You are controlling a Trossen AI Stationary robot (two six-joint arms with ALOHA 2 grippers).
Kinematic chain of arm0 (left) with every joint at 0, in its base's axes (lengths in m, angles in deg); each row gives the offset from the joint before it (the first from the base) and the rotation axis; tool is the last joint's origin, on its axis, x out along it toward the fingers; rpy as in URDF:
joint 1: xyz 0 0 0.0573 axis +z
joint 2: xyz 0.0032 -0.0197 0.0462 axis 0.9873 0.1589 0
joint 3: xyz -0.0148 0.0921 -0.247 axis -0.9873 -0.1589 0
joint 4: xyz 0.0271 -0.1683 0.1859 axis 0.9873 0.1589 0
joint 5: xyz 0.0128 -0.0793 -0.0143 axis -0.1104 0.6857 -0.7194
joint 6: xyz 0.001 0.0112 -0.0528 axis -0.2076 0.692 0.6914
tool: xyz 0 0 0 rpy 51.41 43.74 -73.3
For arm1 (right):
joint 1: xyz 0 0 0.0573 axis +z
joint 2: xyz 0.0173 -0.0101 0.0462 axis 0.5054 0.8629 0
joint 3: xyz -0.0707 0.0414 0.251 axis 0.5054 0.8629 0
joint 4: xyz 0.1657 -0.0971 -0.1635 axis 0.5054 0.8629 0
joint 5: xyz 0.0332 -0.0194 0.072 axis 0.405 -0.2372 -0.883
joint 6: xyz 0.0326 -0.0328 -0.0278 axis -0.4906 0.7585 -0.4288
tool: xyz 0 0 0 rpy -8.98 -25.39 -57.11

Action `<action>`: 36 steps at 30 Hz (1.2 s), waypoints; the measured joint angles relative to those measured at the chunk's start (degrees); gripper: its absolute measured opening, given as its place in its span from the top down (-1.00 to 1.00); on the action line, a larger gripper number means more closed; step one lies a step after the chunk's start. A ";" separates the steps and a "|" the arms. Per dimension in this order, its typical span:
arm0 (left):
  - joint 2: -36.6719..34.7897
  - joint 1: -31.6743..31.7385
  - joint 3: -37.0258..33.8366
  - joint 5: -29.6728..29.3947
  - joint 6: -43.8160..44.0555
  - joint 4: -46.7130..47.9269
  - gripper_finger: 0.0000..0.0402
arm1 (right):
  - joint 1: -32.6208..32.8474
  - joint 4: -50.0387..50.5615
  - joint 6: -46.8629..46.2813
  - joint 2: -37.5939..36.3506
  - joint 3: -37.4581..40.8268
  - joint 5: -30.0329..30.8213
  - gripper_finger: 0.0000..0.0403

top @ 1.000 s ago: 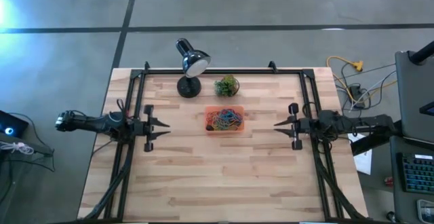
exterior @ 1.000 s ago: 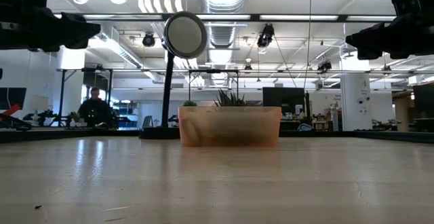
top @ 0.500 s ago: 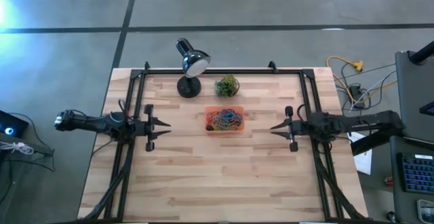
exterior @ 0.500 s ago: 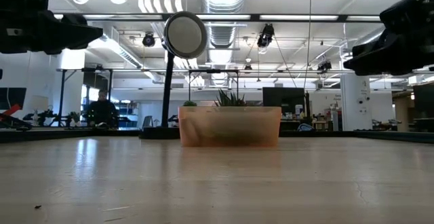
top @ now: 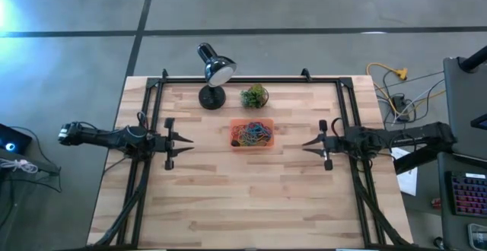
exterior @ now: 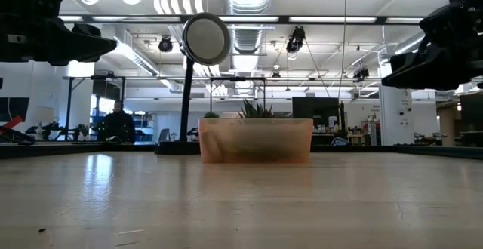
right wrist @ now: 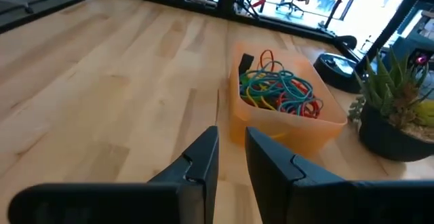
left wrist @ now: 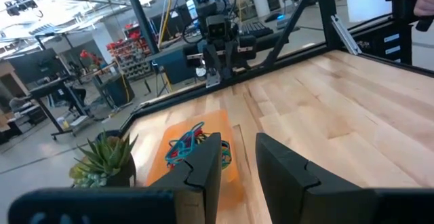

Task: Pick and place rubber bands into bin
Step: Return to Home Position

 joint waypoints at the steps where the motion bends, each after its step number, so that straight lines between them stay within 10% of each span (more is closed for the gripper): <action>1: -0.01 0.00 0.00 -0.01 0.02 -0.01 0.61 | 0.02 -0.14 0.00 0.02 0.00 0.53 0.66; 11: -0.04 -0.02 0.00 -0.01 0.07 -0.04 0.61 | 0.00 -13.58 9.73 -3.03 0.00 5.68 0.66; 36: -0.17 -0.02 0.00 0.02 0.15 -0.11 0.61 | 0.00 -9.83 13.99 -16.46 -0.04 5.67 0.66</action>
